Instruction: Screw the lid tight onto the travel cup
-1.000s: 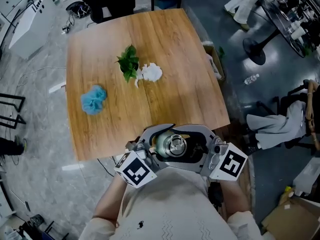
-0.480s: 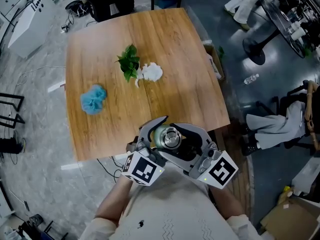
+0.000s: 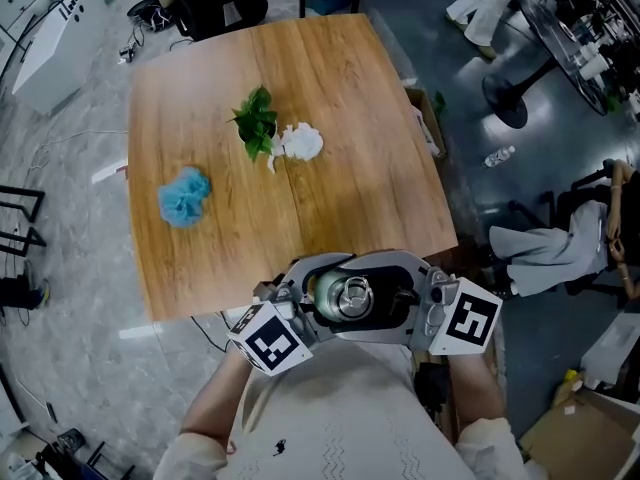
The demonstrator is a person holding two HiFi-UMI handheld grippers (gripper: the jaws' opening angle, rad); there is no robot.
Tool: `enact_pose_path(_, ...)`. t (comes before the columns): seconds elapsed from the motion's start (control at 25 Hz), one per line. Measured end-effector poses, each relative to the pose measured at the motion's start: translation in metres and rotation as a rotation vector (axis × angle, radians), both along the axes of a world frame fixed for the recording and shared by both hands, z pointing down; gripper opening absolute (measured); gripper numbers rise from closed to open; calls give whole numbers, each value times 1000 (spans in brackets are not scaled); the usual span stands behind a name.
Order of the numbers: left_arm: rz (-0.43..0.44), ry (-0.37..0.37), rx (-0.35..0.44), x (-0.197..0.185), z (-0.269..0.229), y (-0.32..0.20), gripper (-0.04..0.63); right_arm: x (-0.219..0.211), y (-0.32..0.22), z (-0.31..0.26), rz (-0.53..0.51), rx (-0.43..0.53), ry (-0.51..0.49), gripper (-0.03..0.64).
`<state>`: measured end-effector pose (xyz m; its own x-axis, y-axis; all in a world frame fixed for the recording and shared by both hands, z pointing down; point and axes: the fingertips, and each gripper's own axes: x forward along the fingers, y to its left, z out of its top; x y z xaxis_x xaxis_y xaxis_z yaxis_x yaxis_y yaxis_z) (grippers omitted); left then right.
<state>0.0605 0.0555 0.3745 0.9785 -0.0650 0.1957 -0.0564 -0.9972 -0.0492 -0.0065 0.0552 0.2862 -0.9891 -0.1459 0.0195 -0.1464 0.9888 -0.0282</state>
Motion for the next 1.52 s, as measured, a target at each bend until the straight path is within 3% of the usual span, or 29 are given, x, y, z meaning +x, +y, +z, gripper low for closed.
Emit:
enact_pose_path(0.2,-116,-2,-9,0,6,-13,411,-11,-12,3,171,0,-41,272)
enact_pose_path(0.44,-315,-45,26,-18,16,-40,411,0,-30,14,396,-113,-94,265)
enact_pose_path(0.52,-243,-41,26,-16,14,-32,411,-1,-24,15,344,-118,-102,265)
enact_pose_path(0.64,-23,-17,-1,-8,8,-1,411,-7,-3,11,131,-93,-62,267)
enact_pose_path(0.72,78,-22,-7,-4,7,13,411,-10,9,10,-1,-66,-7,268)
enact_pose_path(0.84,41,-35,16,-1,6,6,411,-11,5,6,-3,-15,27,267)
enact_pose_path(1.08,-106,8,-20,2,1,-11,411,-11,-12,-1,220,12,-36,268)
enact_pose_path(1.28,-258,-6,-25,-2,8,-26,411,-1,-20,6,367,-39,-67,267)
enact_pose_path(1.36,-223,-24,-11,-1,11,-22,411,3,-17,10,348,-69,-73,267)
enact_pose_path(1.52,47,-44,-49,8,13,13,411,5,2,11,138,-91,-52,268)
